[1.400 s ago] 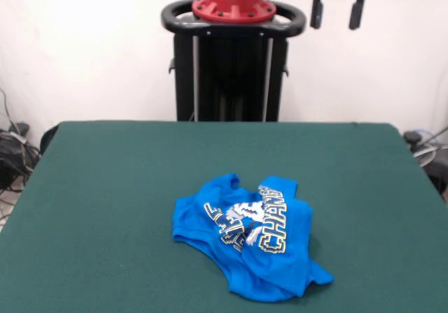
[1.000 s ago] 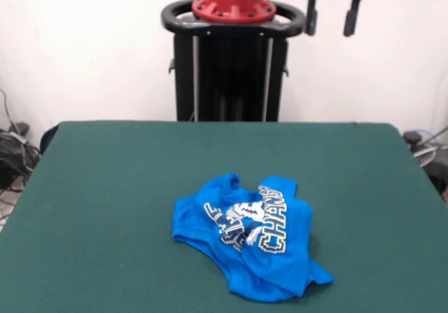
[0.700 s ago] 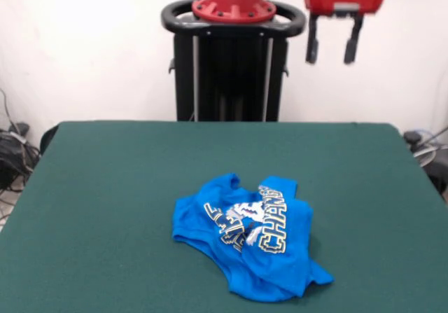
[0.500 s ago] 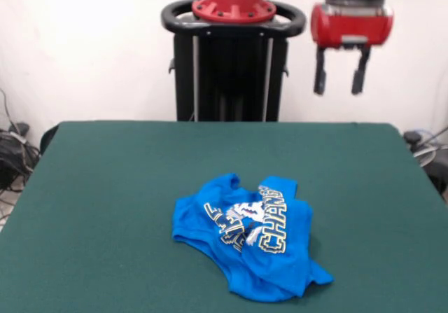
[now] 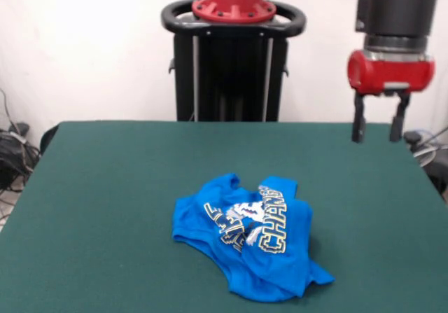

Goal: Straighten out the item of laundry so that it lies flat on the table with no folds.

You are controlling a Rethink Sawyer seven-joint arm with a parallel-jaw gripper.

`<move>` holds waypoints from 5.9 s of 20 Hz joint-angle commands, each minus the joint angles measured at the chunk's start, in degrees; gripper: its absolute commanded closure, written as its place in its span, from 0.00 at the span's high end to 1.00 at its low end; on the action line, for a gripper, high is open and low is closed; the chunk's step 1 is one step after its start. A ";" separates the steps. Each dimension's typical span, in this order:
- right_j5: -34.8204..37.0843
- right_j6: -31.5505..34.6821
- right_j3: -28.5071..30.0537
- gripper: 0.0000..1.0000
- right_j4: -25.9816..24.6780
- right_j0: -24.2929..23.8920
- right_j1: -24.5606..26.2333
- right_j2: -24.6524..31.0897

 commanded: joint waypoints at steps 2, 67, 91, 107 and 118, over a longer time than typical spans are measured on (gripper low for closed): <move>-1.19 12.85 -11.34 1.00 3.14 1.91 7.70 -4.04; -25.56 12.21 4.61 1.00 -6.45 -10.28 27.82 3.67; -4.39 14.89 20.86 0.00 3.58 -3.04 5.56 6.46; -25.55 22.05 27.01 0.00 5.48 -4.20 19.98 17.74; -28.10 28.46 28.35 1.00 13.84 2.72 15.52 19.03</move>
